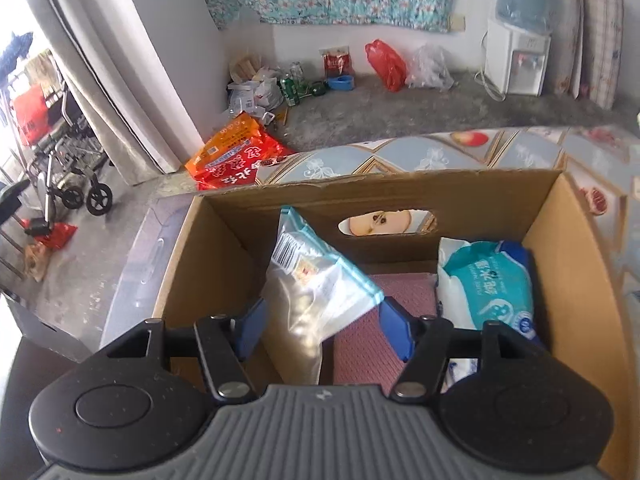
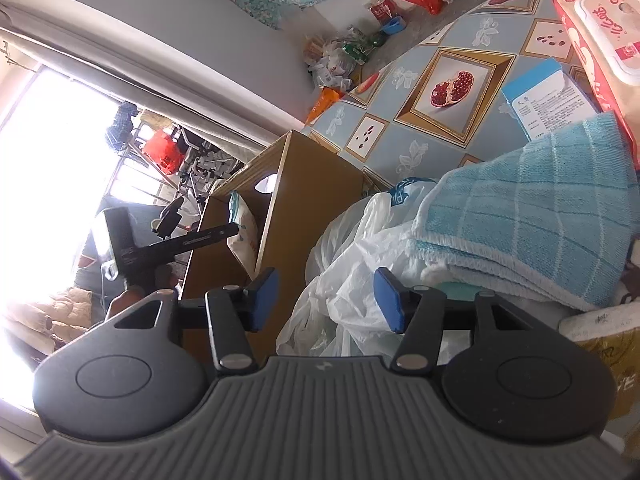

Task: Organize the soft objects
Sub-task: 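Carry the white packet into the cardboard box and open the left gripper, then move the left gripper out of the box back to the pile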

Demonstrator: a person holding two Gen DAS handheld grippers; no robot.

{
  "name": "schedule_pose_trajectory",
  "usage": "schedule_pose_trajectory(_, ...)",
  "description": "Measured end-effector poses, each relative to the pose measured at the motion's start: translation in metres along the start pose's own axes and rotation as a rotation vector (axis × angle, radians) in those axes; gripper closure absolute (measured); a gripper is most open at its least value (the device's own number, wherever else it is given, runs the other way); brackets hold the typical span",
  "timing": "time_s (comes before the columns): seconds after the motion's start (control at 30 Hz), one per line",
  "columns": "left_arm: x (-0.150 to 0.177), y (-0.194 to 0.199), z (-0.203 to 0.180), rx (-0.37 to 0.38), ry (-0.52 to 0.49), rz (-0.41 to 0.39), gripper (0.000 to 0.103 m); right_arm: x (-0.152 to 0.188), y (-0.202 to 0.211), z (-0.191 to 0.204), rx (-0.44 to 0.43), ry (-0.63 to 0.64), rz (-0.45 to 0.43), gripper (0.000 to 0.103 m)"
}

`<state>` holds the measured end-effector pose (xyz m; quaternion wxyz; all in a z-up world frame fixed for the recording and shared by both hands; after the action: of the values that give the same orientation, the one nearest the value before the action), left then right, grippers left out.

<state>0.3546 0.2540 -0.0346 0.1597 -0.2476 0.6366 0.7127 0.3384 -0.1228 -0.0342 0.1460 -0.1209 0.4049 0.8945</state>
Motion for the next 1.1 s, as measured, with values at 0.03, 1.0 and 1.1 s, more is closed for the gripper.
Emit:
schedule_pose_trajectory(0.03,0.002,0.005,0.001,0.013,0.013,-0.006,0.041,0.0,0.0,0.0,0.002,0.001,-0.001,0.049)
schedule_pose_trajectory(1.0,0.0,-0.057,-0.005,-0.144,-0.02,0.028,0.095,0.01,0.071,-0.027,0.081,-0.026,-0.13,0.048)
schedule_pose_trajectory(1.1,0.001,-0.058,0.0,-0.17,-0.031,0.021,0.093,0.008,0.069,-0.034,0.093,-0.039,-0.126,0.048)
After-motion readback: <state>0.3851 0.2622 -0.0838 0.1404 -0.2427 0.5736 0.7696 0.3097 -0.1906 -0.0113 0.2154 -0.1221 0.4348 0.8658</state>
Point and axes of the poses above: each gripper's, at about its wrist camera, not at the fingertips, and y roughly against the way its jaws point, z to its left, x to its underside, the point moved 9 cm from there along -y, roughly the way its jaws point, and after that the axes turned 9 degrees about x, right-handed, at the moved point
